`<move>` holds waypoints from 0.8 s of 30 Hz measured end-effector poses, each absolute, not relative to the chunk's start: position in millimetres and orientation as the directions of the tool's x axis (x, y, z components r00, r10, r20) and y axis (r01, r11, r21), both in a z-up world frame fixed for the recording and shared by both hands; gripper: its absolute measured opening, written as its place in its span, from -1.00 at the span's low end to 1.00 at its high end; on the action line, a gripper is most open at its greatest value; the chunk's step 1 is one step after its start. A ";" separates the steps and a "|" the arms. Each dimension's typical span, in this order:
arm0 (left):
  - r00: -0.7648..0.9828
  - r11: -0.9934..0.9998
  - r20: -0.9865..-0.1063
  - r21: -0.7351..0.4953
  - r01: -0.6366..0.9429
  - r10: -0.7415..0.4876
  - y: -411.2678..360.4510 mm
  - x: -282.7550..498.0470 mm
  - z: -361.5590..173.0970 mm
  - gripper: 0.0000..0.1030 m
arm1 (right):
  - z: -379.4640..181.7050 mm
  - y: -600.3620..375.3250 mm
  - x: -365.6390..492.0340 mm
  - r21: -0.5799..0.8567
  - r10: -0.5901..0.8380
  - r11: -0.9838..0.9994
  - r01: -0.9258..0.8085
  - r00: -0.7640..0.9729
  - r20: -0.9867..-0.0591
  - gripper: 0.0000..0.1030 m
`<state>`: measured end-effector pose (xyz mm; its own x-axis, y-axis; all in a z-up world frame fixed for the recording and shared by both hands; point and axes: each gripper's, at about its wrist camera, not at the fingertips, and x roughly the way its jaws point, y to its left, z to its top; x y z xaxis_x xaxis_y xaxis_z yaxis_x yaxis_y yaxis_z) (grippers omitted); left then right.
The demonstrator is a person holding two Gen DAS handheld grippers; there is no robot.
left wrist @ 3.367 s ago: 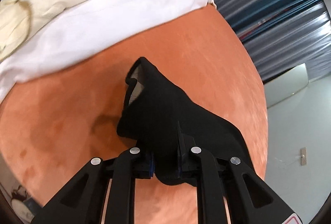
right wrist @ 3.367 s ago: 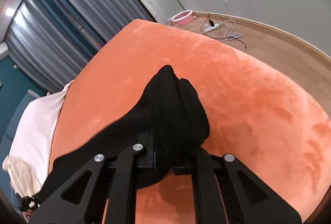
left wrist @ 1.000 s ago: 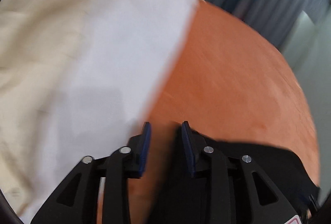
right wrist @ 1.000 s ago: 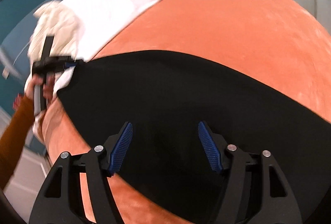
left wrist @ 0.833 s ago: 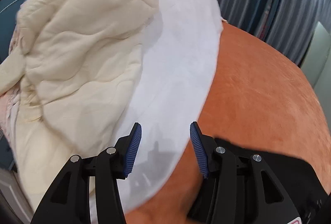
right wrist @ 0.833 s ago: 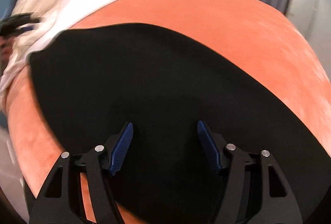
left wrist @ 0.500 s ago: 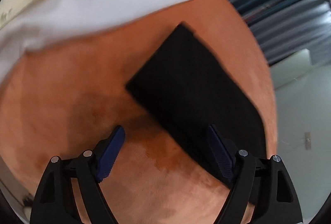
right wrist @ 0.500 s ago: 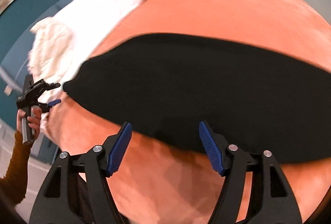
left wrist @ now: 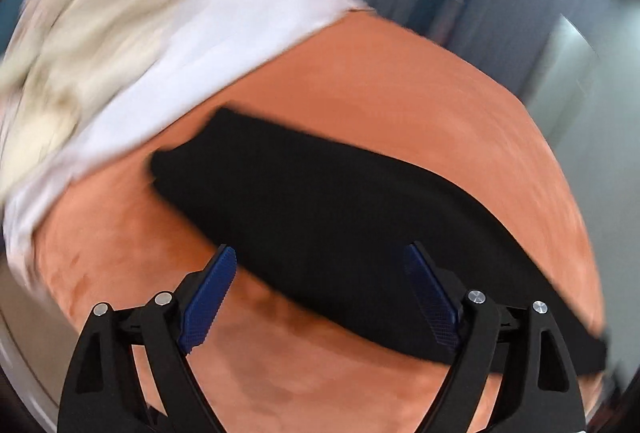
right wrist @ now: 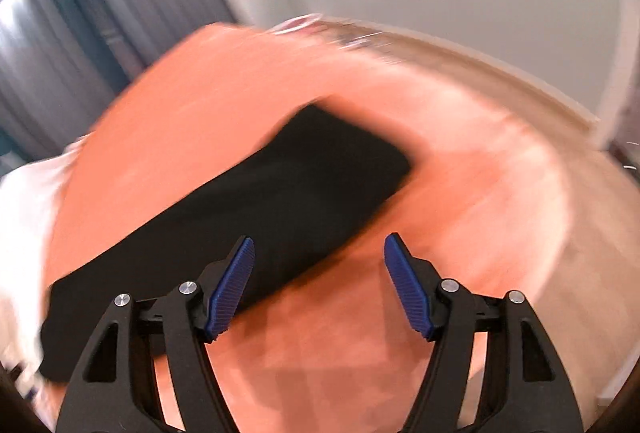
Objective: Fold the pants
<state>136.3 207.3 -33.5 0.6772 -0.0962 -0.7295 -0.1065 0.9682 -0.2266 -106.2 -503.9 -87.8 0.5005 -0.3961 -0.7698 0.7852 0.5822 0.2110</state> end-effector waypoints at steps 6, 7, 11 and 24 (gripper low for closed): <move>0.642 0.936 -0.712 -0.065 0.345 -0.286 10.9 123.9 -21.7 0.62 | -76.4 -496.3 -70.9 0.163 -0.351 0.691 0.704 0.525 -0.776 -0.79; 0.632 0.916 -0.707 -0.053 0.398 -0.316 -15.9 122.7 -21.6 0.62 | -64.5 -495.1 -66.9 0.170 -0.337 0.717 0.676 0.549 -0.765 -0.80; 0.616 0.808 -0.651 0.006 0.589 -0.445 -137.8 98.6 -13.9 0.63 | -14.9 -497.6 -49.6 0.273 -0.227 0.778 0.566 0.658 -0.718 -0.81; 0.590 0.629 -0.683 0.243 0.739 -0.430 -318.2 55.0 -75.1 0.65 | -64.5 -526.5 -102.7 0.206 -0.225 0.764 0.612 0.552 -0.803 -0.58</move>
<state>55.0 -318.2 -75.1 0.5905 -0.4301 -0.6829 0.7388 0.6286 0.2430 -102.7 -526.5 -64.5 0.5523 -0.2253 -0.8026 0.6116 0.7638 0.2065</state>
